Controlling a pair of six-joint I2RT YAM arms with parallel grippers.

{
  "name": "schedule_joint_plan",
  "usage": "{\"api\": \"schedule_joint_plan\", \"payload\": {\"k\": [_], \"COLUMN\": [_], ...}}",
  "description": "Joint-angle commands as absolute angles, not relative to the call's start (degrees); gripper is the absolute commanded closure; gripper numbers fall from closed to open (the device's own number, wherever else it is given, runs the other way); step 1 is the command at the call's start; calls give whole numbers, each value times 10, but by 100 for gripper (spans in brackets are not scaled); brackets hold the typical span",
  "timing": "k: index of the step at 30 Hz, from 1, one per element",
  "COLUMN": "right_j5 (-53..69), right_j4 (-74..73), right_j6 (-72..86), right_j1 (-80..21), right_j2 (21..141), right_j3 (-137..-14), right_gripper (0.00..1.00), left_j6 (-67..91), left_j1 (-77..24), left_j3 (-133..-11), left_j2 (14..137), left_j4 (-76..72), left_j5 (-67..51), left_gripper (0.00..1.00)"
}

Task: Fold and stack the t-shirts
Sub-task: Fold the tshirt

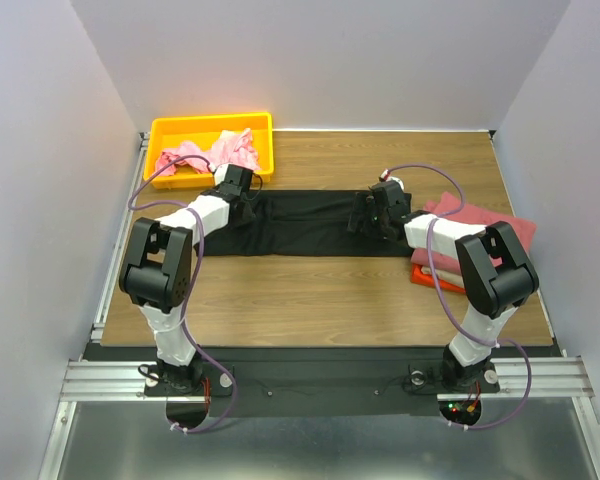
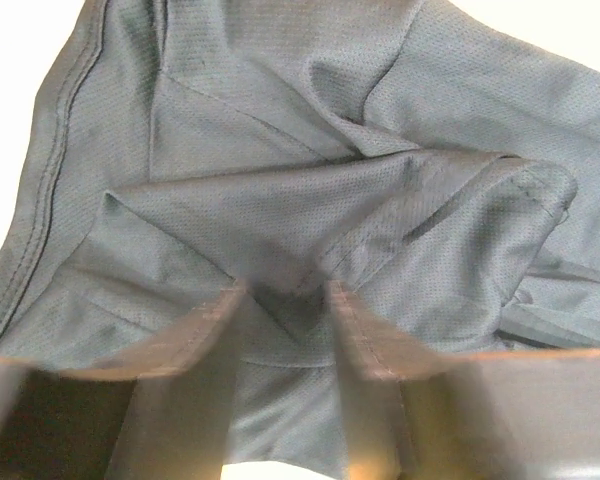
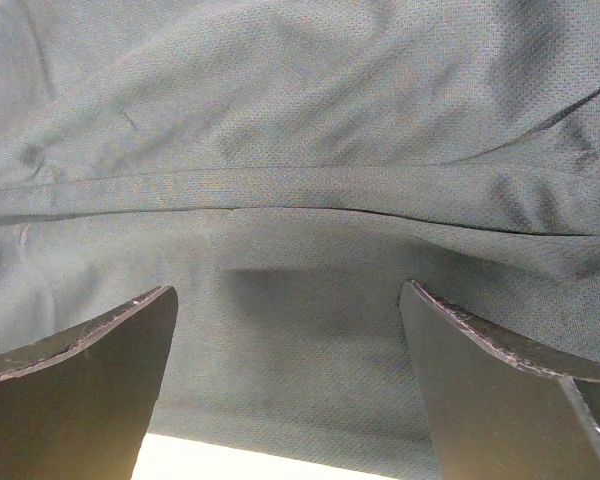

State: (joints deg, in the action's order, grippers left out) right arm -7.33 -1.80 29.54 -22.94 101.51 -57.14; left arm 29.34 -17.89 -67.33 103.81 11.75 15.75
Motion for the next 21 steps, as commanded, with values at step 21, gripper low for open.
{"api": "schedule_joint_plan", "payload": {"k": [21], "right_j5": [-105], "right_j4": [-82], "right_j6": [279], "right_j1": [-229], "right_j2": [1045], "right_j3": [-557], "right_gripper": [0], "left_j6": [265], "left_j1": [-166], "left_j3": [-805], "left_j2": [1074], "left_j4": [155], "left_j5": [221], "left_gripper": [100]}}
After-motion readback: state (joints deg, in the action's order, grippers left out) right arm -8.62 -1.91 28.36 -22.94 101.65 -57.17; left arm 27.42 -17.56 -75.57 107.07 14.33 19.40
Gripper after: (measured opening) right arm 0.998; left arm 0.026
